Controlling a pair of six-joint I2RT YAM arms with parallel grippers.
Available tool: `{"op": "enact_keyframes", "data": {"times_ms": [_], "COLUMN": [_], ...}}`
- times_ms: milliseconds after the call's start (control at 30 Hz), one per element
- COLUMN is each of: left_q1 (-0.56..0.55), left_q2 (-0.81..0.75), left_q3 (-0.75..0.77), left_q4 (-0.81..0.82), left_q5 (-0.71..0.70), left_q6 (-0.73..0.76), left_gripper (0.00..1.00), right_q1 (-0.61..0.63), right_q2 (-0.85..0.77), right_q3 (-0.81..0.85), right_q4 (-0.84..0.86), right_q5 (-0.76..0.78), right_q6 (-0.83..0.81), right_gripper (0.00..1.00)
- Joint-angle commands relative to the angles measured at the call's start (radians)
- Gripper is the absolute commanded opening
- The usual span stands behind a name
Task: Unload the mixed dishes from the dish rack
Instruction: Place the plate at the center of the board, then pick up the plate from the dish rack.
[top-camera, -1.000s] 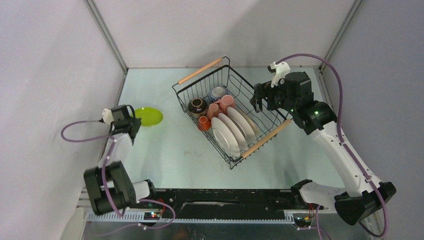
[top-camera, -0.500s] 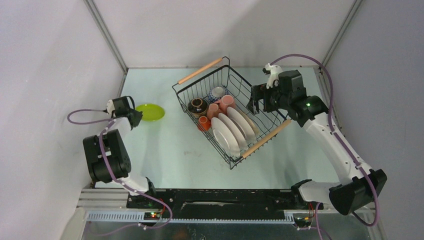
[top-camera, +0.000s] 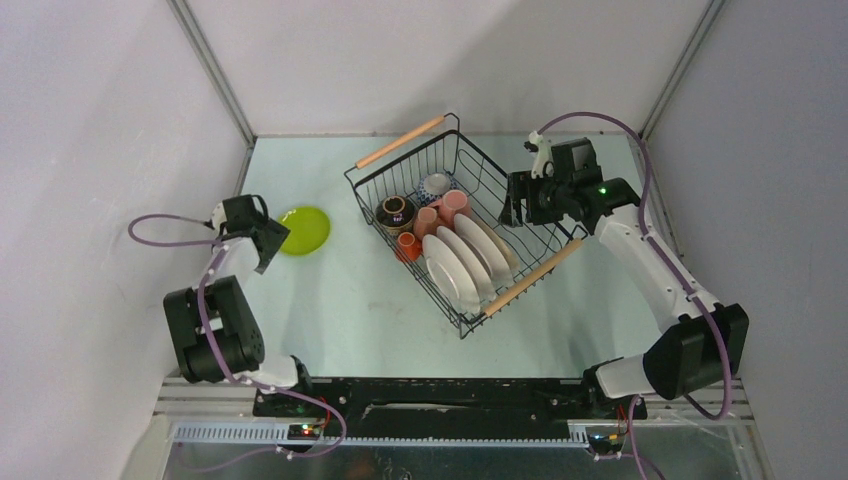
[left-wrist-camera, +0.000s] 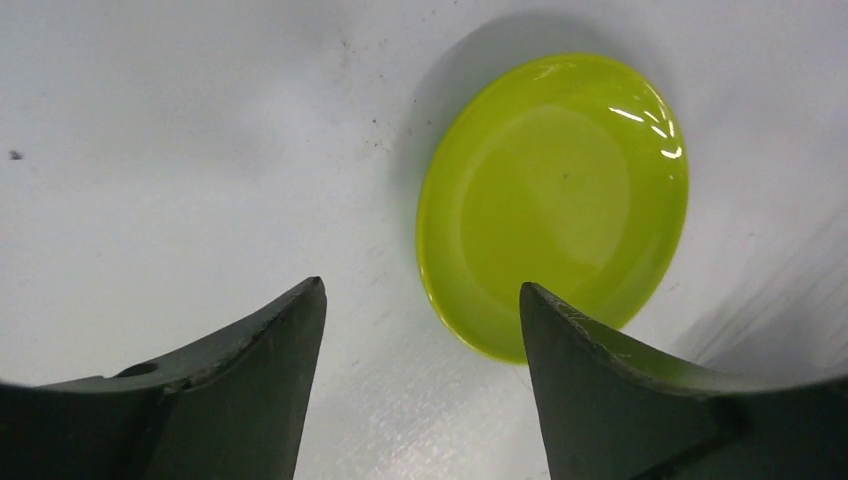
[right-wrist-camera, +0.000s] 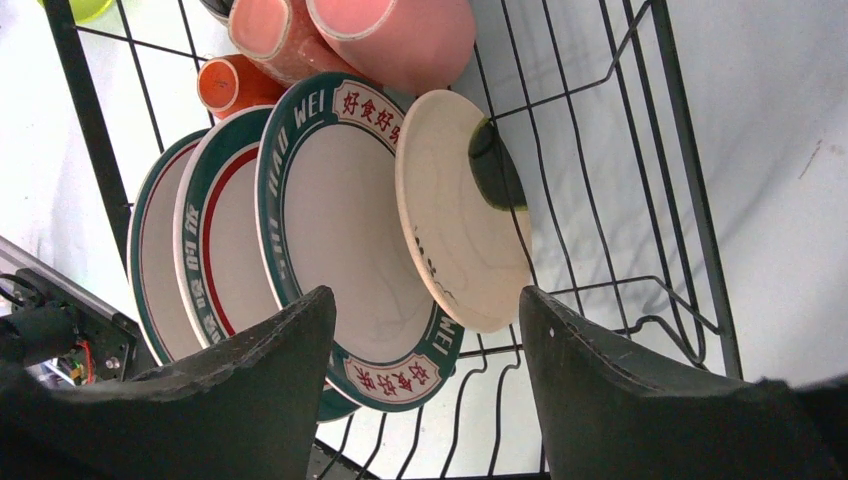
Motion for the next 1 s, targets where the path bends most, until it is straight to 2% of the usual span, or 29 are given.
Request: {"op": "enact_keyframes", "data": {"times_ms": [0, 67, 167, 233, 400, 600, 867, 967], "left_q1": [0.002, -0.004, -0.037, -0.082, -0.221, -0.293, -0.339, -0.354], "left_q2": [-0.119, -0.169, -0.264, -0.330, -0.501, -0.663, -0.721, -0.716], "left_q3": [0.000, -0.007, -0.008, -0.007, -0.016, -0.052, -0.108, -0.115], "left_q4": [-0.081, -0.107, -0.160, -0.192, -0.252, -0.278, -0.245, -0.229], "left_q5": [-0.036, -0.027, -0.032, -0.069, -0.159, -0.141, -0.120, -0.105], "left_q6": [0.078, 0.099, 0.138, 0.175, 0.265, 0.357, 0.401, 0.388], "left_gripper": [0.78, 0.81, 0.94, 0.99, 1.00, 0.99, 1.00, 1.00], "right_q1": [-0.011, -0.013, -0.014, -0.014, -0.011, 0.002, 0.020, 0.024], "right_q2": [0.030, 0.044, 0.063, 0.086, 0.123, 0.175, 0.249, 0.264], "right_q3": [0.004, -0.003, -0.018, -0.022, -0.025, -0.025, -0.026, -0.025], "right_q4": [0.009, 0.016, 0.027, 0.028, 0.034, 0.043, 0.060, 0.070], "right_q5": [-0.046, -0.058, -0.084, -0.098, -0.119, -0.153, -0.176, -0.187], "right_q6": [0.009, 0.010, 0.013, 0.008, -0.003, -0.022, -0.052, -0.070], "right_gripper": [0.69, 0.68, 0.65, 0.64, 0.61, 0.60, 0.55, 0.47]}}
